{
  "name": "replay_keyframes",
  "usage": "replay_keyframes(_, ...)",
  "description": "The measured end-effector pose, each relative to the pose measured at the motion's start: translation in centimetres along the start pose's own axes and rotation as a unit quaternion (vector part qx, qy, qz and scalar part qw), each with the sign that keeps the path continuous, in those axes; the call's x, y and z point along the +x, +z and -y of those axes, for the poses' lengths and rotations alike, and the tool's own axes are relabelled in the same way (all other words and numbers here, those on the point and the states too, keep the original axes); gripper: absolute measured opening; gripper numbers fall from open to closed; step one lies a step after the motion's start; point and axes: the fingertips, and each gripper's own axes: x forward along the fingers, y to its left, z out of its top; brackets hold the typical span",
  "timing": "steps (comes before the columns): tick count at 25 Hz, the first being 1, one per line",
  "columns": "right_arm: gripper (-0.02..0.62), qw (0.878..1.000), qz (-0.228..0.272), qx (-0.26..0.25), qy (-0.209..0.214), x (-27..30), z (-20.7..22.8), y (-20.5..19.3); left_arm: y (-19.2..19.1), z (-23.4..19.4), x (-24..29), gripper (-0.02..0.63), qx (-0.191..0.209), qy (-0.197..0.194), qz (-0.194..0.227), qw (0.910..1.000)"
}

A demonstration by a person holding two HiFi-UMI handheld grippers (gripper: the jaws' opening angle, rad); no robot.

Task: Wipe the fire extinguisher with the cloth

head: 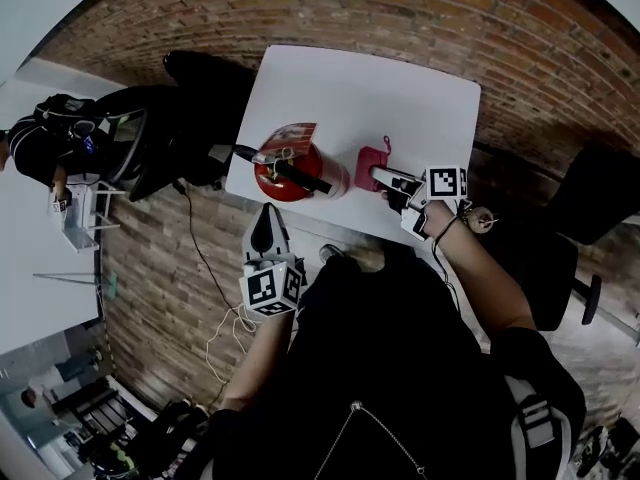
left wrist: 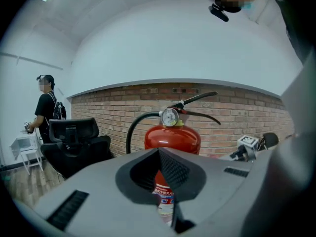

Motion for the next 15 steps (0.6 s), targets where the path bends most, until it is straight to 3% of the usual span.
replay_keyframes(2,0.107,0.999,0.003,0.009,-0.045,-0.3,3.2,-1.8,0.5,-0.1,0.4,0.031,0.007,-0.024,0.0,0.9997)
replay_keyframes(5,0.107,0.996,0.018,0.032,-0.078,0.1,7.0,-3.8,0.4,-0.9,1.2,0.03,0.008,-0.047,-0.009,0.9988)
replay_keyframes(15,0.107,0.984,0.056,0.068,-0.153,4.1,17.2,-9.6,-1.6,-4.1,2.3,0.03,0.012,-0.096,-0.037,0.9946)
